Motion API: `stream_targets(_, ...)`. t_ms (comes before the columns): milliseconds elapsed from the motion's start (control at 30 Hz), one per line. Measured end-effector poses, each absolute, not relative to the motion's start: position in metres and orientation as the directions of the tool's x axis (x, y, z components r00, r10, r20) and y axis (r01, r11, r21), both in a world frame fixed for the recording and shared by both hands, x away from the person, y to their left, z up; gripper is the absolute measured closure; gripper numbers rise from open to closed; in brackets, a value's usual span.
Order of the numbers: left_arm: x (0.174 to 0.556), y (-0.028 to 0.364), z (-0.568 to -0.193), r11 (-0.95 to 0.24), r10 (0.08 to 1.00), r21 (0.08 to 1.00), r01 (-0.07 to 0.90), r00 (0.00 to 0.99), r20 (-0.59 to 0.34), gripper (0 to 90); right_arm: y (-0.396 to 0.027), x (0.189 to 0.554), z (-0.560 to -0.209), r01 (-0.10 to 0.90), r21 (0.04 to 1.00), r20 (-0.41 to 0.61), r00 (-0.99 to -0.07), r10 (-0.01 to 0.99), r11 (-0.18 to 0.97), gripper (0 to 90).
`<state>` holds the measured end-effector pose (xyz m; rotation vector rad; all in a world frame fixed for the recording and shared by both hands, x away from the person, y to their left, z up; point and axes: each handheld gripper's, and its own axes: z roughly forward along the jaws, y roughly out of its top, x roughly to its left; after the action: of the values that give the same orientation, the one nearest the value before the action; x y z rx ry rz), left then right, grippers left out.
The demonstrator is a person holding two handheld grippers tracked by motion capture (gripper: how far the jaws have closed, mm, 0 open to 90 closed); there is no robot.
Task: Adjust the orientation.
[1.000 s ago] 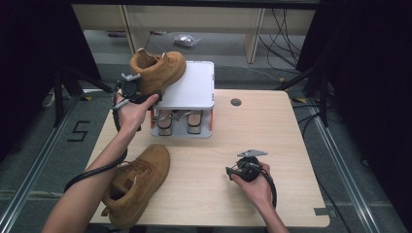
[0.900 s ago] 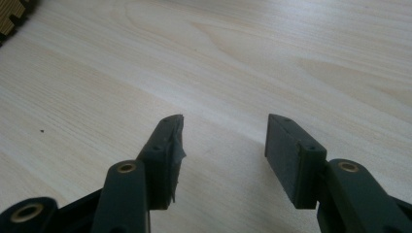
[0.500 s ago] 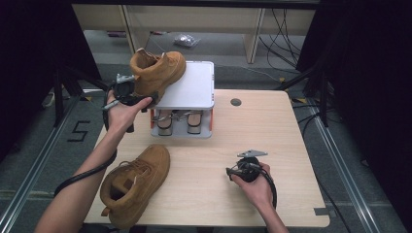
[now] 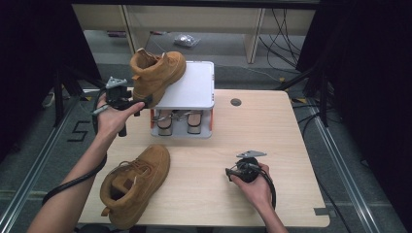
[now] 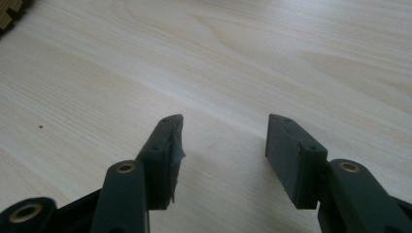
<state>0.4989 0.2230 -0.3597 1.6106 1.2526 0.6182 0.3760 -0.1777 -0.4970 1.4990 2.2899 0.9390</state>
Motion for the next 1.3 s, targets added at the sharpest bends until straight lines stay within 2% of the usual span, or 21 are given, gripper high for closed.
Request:
stream_targets(100,0.504,0.220,-0.364,-0.004,0.923,0.901,0.435,0.349,-0.164,8.1,-0.177,0.375,-0.497,0.731,0.631,0.138,-0.435,0.890,0.259,48.4)
stream_targets(333,0.506,0.208,-0.370,-0.062,0.946,0.900,0.432,0.313,-0.085,6.0,-0.180,0.376,-0.496,0.728,0.633,0.132,-0.438,0.889,0.264,48.4)
stream_targets(533,0.507,0.202,-0.366,-0.059,0.956,0.888,0.456,0.281,-0.081,6.7,-0.179,0.375,-0.497,0.729,0.635,0.137,-0.432,0.891,0.256,48.4)
stream_targets(933,0.511,0.167,-0.356,0.003,0.984,0.864,0.503,0.153,-0.092,6.7,-0.183,0.376,-0.494,0.729,0.633,0.132,-0.434,0.891,0.262,48.4)
stream_targets(1300,0.521,0.157,-0.361,0.026,0.987,0.857,0.514,0.124,-0.104,6.5,-0.180,0.376,-0.494,0.734,0.631,0.141,-0.425,0.894,0.249,48.4)
